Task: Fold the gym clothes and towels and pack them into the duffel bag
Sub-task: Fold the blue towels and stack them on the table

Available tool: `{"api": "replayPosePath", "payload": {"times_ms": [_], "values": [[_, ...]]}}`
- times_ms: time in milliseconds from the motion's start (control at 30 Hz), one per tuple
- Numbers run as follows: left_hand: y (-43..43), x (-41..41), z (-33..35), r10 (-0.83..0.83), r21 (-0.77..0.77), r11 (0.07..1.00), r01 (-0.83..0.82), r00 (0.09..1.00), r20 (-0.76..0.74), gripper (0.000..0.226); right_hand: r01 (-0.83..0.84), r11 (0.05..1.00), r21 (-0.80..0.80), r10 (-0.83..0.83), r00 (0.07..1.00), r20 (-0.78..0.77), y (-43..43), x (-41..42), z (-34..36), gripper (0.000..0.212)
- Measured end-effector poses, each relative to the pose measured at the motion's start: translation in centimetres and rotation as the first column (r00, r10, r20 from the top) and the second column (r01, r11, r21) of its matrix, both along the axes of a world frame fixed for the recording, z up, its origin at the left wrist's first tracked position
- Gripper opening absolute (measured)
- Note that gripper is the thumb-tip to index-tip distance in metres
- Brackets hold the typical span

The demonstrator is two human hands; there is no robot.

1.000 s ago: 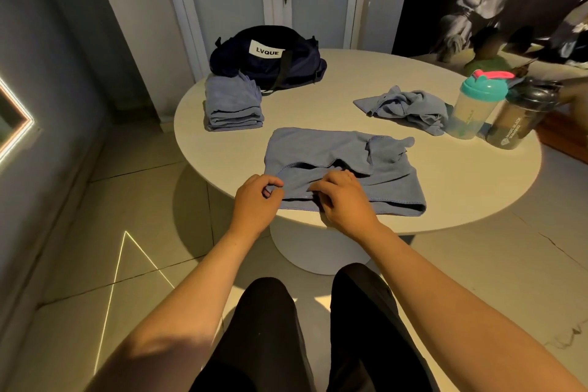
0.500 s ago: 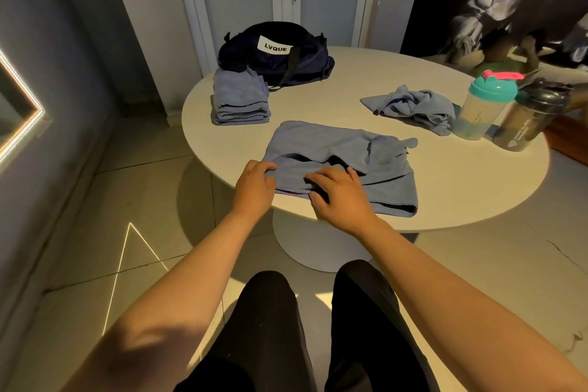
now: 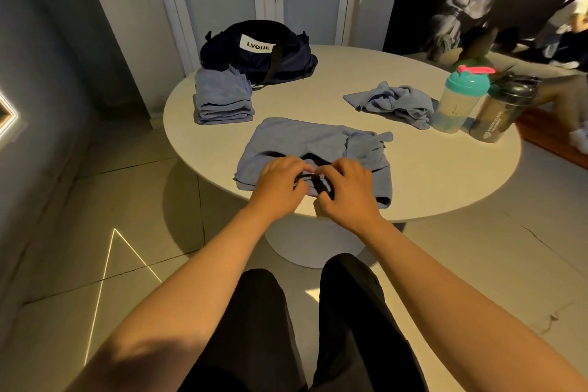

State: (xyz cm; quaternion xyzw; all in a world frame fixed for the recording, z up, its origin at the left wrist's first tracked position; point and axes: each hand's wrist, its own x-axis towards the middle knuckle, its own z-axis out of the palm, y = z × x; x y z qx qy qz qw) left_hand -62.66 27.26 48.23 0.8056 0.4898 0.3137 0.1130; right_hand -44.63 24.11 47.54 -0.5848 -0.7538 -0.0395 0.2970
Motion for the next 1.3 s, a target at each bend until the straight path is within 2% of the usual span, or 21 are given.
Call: {"api": "replayPosePath", "payload": {"times_ms": [33,100,167,233,300,400,533,633,733,833,933,1000,1067,1133,1200,1300], "values": [[0.1,0.7,-0.4,-0.046,-0.059,0.997,0.044,0.998,-0.037,0.034,0.054,0.999,-0.001,-0.054,0.998,0.017,-0.3,0.9,0.0,0.043],[0.3,1.3,-1.1,-0.018,-0.128,0.992,0.009,0.997,-0.073,0.038,0.184,0.983,-0.020,-0.182,0.982,0.059,-0.9,3.0,-0.3,0.040],[0.4,1.7,-1.5,0.056,-0.126,0.990,-0.067,0.994,-0.095,0.039,0.306,0.951,-0.039,-0.303,0.951,0.065,-1.6,4.9,-0.8,0.032],[0.4,2.6,-1.2,0.122,-0.100,0.985,-0.138,0.981,-0.152,0.041,0.373,0.924,-0.086,-0.372,0.928,0.027,-2.3,5.7,-1.1,0.033],[0.1,3.8,-0.7,0.159,-0.057,0.984,-0.171,0.971,-0.178,0.041,0.363,0.919,-0.154,-0.373,0.927,-0.039,-2.3,5.8,-1.3,0.034],[-0.2,5.1,-0.6,0.057,-0.022,0.998,-0.060,0.992,-0.108,0.032,0.289,0.947,-0.142,-0.305,0.946,-0.111,-2.0,5.7,-1.2,0.026],[0.0,5.8,-1.0,0.008,-0.072,0.997,-0.014,0.996,-0.089,0.022,0.197,0.972,-0.131,-0.225,0.942,-0.250,-2.0,6.8,0.6,0.041],[-0.1,6.5,-1.1,-0.020,-0.059,0.998,0.015,0.995,-0.100,0.021,0.244,0.964,-0.102,-0.262,0.936,-0.234,-1.7,7.2,0.8,0.038],[-0.4,6.5,-1.1,-0.055,-0.051,0.997,0.051,0.994,-0.089,0.020,0.281,0.948,-0.152,-0.314,0.907,-0.281,-1.8,7.6,-0.2,0.029],[-0.4,6.0,-1.4,-0.098,-0.056,0.994,0.091,0.987,-0.129,0.018,0.349,0.920,-0.177,-0.378,0.910,-0.172,-2.0,8.3,-0.6,0.036],[-0.2,5.7,-1.2,-0.134,-0.129,0.985,0.116,0.980,-0.145,0.019,0.427,0.885,-0.187,-0.443,0.895,-0.051,-1.6,7.9,0.4,0.041],[-0.3,5.8,-0.5,-0.152,-0.164,0.977,0.135,0.984,-0.093,0.020,0.378,0.913,-0.154,-0.392,0.917,-0.073,-1.1,6.9,1.4,0.036],[-0.3,6.0,0.4,-0.110,-0.117,0.987,0.107,0.994,-0.019,0.017,0.262,0.960,-0.102,-0.276,0.945,-0.177,-0.3,6.1,1.8,0.029],[0.5,6.0,1.1,-0.029,-0.026,0.999,0.029,1.000,0.005,0.019,0.197,0.971,-0.133,-0.226,0.939,-0.259,0.8,5.7,1.8,0.028],[2.1,6.2,1.6,0.024,0.007,1.000,-0.024,0.999,-0.031,0.023,0.207,0.956,-0.206,-0.257,0.933,-0.251,2.3,5.7,1.5,0.029],[5.0,7.0,2.1,0.016,-0.151,0.988,-0.034,0.993,-0.120,0.029,0.213,0.947,-0.241,-0.262,0.946,-0.192,4.5,6.0,1.4,0.026]]}}
